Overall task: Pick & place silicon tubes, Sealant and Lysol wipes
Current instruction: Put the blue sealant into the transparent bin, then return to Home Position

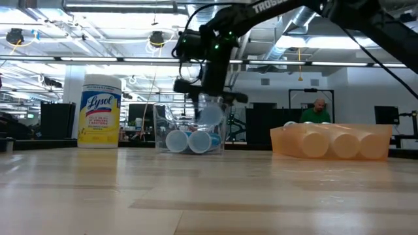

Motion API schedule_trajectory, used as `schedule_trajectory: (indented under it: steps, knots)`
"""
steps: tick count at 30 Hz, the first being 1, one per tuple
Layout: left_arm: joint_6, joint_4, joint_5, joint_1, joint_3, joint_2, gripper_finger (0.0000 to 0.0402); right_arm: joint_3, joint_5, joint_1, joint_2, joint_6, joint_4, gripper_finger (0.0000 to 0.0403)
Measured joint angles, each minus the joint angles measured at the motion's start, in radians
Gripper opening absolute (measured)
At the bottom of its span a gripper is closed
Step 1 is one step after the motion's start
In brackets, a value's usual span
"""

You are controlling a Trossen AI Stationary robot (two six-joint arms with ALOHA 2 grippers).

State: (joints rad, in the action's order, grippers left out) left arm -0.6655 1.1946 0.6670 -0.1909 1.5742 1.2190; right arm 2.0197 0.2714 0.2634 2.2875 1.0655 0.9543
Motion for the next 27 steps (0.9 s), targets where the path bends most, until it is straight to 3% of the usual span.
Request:
schedule_trajectory:
  steps: [9,27]
  knots:
    - [0.002,0.0,-0.008,0.0,0.0,-0.001,0.0321,0.001,0.016,0.012,-0.014,-0.048,-0.022,0.0238]
    - [0.006,0.0,-0.009,0.0,0.0,-0.001,0.0321,0.001,-0.06,0.011,-0.046,-0.072,-0.019,0.0236]
